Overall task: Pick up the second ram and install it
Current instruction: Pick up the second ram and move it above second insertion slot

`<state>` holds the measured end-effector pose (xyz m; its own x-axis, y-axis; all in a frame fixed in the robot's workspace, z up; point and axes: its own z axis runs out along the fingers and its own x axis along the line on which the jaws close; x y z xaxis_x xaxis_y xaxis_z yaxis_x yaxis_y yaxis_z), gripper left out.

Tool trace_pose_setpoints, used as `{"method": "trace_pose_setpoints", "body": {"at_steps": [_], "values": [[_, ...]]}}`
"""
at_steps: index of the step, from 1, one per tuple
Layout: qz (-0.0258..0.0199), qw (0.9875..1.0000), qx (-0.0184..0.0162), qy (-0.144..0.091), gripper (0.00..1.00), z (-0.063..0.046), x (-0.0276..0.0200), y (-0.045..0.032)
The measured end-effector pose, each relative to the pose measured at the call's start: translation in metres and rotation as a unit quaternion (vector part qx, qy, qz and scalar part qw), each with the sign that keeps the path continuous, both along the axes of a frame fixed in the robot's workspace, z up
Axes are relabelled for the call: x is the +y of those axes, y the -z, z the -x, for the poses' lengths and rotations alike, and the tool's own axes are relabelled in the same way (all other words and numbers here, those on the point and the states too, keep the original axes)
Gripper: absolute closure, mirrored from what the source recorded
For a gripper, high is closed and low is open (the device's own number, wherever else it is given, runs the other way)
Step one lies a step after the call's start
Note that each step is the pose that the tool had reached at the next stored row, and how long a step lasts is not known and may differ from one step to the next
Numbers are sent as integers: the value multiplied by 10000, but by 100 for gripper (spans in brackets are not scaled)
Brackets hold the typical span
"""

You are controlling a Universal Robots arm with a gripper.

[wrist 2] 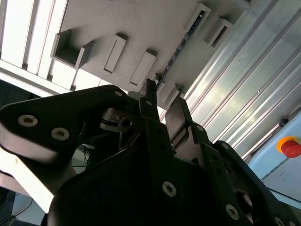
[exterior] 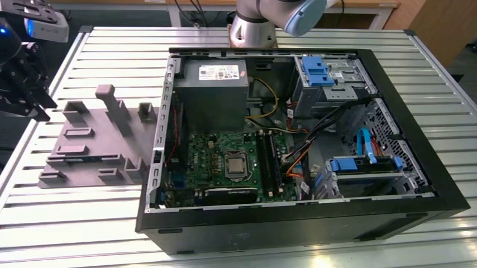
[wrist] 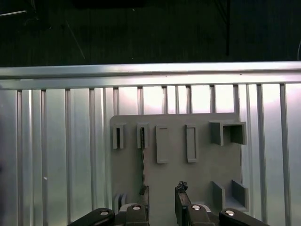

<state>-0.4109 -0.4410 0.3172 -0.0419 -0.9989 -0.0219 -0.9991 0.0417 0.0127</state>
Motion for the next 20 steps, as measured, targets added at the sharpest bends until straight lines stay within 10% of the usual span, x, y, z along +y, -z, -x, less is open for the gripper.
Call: {"method": "trace_pose_setpoints", "body": {"at_steps": [20], "values": [[6, 10000, 53, 4, 64, 0, -26, 322]]}}
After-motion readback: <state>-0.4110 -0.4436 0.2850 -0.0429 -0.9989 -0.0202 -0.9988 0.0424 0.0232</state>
